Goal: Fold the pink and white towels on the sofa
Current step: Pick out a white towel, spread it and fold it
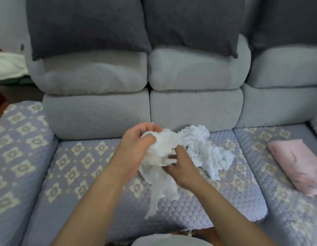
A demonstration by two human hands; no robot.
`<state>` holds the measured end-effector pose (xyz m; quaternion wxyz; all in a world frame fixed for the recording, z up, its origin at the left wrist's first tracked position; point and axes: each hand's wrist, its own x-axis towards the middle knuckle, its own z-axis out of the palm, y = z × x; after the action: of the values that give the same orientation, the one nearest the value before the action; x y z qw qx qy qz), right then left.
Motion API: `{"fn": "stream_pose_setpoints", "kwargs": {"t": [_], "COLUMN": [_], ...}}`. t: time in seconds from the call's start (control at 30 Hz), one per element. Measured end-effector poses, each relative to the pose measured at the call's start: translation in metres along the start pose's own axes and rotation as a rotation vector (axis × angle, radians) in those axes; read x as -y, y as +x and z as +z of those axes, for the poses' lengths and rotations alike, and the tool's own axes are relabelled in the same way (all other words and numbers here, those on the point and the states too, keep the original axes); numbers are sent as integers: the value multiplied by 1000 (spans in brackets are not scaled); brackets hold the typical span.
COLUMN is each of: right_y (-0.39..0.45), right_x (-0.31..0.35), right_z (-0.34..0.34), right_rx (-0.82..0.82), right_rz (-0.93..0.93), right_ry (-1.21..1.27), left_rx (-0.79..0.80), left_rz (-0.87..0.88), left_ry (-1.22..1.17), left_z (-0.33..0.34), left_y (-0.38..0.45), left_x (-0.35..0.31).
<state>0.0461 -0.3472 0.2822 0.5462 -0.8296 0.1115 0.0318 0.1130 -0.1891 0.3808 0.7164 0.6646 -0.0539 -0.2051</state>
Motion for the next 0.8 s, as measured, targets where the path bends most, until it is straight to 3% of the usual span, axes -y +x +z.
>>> {"fn": "stream_pose_setpoints", "kwargs": {"t": [0.07, 0.17, 0.23, 0.4, 0.5, 0.53, 0.6, 0.67, 0.73, 0.8], "right_y": [5, -2, 0, 17, 23, 24, 25, 30, 29, 24], "right_x": [7, 13, 23, 46, 69, 74, 82, 88, 99, 128], "right_z": [15, 48, 72, 84, 37, 22, 5, -5, -30, -81], "right_rx": [-71, -280, -434, -851, -1069, -1071, -858, -594, -441, -484], "right_rz": [106, 204, 183, 234, 241, 206, 131, 233, 374, 542], "right_ry": [34, 325, 272, 132, 369, 401, 107, -261, -608, -831], "left_rx": [38, 217, 344, 569, 677, 708, 787, 866, 923, 931], "left_rz": [-86, -184, -229, -211, -172, -153, -100, -49, -60, -52], "left_ry": [-76, -83, -49, 276, 413, 436, 508, 611, 812, 1170], "left_z": [-30, -82, -108, -137, -154, -160, -169, -181, -193, -202], "left_y": [1, -7, -14, -26, -28, -26, -21, -12, 0, 17], "left_x": [-15, -36, -50, -91, -118, -128, -143, -154, -160, -159]}}
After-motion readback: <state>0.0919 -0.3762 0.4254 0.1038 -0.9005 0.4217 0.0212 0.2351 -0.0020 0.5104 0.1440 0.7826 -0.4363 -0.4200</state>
